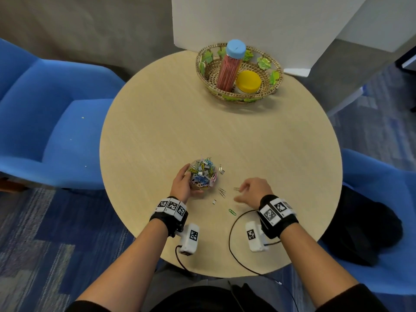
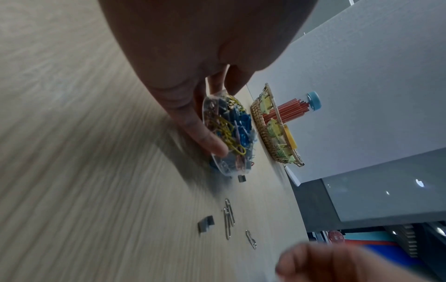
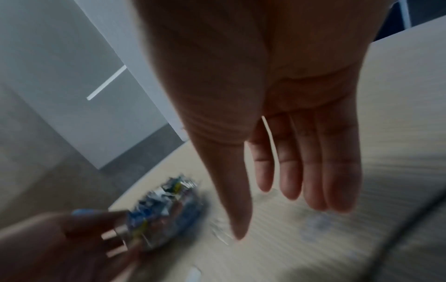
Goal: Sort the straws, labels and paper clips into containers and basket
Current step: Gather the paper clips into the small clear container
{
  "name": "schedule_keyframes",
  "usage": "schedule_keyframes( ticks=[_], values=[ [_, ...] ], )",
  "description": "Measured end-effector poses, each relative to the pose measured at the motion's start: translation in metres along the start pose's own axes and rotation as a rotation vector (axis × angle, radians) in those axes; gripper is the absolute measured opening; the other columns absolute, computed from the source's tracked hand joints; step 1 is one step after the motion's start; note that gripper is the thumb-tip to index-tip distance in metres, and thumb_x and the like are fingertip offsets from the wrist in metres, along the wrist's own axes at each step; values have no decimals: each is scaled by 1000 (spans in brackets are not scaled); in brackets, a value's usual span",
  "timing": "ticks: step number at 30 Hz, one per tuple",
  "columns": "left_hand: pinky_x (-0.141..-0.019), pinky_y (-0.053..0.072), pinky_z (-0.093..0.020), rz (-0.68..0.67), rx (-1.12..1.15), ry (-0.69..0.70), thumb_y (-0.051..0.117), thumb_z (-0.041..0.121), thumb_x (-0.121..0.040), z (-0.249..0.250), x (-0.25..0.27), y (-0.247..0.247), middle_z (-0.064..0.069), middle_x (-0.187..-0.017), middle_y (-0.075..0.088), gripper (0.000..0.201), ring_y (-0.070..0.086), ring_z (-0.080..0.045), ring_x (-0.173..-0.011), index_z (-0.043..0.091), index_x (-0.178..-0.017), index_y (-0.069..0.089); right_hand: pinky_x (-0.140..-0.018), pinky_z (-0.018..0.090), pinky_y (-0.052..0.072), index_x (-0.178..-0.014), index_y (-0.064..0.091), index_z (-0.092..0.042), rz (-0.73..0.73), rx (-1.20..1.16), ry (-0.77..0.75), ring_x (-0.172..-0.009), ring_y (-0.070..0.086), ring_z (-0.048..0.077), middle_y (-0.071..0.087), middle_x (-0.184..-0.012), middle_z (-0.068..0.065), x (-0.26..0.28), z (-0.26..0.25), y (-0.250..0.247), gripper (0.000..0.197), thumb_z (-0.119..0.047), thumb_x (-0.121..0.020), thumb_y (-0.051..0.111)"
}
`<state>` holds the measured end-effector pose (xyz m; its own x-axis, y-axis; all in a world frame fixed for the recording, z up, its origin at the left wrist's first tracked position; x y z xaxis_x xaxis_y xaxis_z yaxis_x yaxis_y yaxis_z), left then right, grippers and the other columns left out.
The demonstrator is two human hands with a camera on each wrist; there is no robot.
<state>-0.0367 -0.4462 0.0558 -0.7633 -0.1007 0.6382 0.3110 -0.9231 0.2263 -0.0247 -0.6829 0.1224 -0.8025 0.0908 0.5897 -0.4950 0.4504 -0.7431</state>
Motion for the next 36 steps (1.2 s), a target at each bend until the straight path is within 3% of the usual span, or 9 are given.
schedule_keyframes(
  ticks=[3,5,10,14,18,23,29,32,36],
  values=[
    [-56,62,-39,15,8,1,40,14,-107,3,-3,-3,-15,-140,55,39,69,-30,-101,15,-145,47,-58,27,44,-78,57,-20,-99,28,137,-72,58,14,63,-85,-3,10,35,25,47,-44,-57,92],
    [-51,60,-34,29,4,-3,39,15,-107,5,-3,-4,-15,-141,54,38,65,-36,-109,16,-145,47,-54,25,39,-71,57,-22,-127,52,121,-65,55,12,64,-77,-4,14,41,43,45,-46,-56,92],
    [-50,60,-31,31,-12,2,39,17,-107,8,-3,-5,-14,-141,54,38,65,-36,-109,18,-145,47,-54,18,39,-58,60,-23,-101,-8,10,-56,54,5,60,-60,-9,11,28,62,31,-34,-75,83],
    [-51,60,-32,37,-11,-4,40,17,-107,8,-3,-5,-15,-141,55,38,65,-38,-110,18,-144,48,-60,20,43,-64,63,-20,-44,-126,-105,-54,52,5,58,-58,-8,3,1,58,22,-21,-81,77],
    [-52,61,-33,41,-2,-11,39,16,-107,8,0,-5,-16,-141,54,38,65,-39,-110,18,-145,47,-62,25,37,-75,54,-21,157,-161,-11,-67,51,12,56,-76,-6,-3,16,30,30,-30,-72,83],
    [-50,59,-30,55,26,-10,37,15,-108,10,3,-6,-18,-140,55,39,64,-40,-109,17,-145,46,-79,23,40,-115,45,-19,64,-84,101,-93,47,15,43,-106,-3,9,42,35,74,-35,-60,92],
    [-51,60,-31,72,57,2,37,14,-108,16,4,-14,-19,-141,53,37,63,-39,-105,16,-144,46,-92,29,50,-117,55,-15,122,-223,-32,-96,55,17,48,-116,2,-4,0,49,63,-18,-64,89],
    [-51,60,-31,83,69,7,37,14,-108,18,6,-19,-19,-142,52,38,62,-39,-105,16,-145,46,-87,35,55,-113,59,-13,134,-269,-108,-87,55,16,47,-108,1,-8,-22,59,58,-11,-63,88],
    [-52,60,-31,87,87,5,35,12,-108,24,11,-22,-19,-139,52,39,60,-37,-104,14,-146,43,-68,9,49,-128,48,-17,156,-319,-164,-80,55,10,36,-119,0,-4,-29,66,82,-24,-60,94]
  ],
)
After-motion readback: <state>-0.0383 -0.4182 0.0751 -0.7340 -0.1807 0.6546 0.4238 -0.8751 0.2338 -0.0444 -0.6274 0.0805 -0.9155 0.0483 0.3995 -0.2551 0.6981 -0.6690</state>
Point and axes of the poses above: each hand's wrist, its own x-axis away from the middle knuckle, its own y-axis out of the palm, z = x × y, the point moved 8 cm from there along -x, towards the middle knuckle
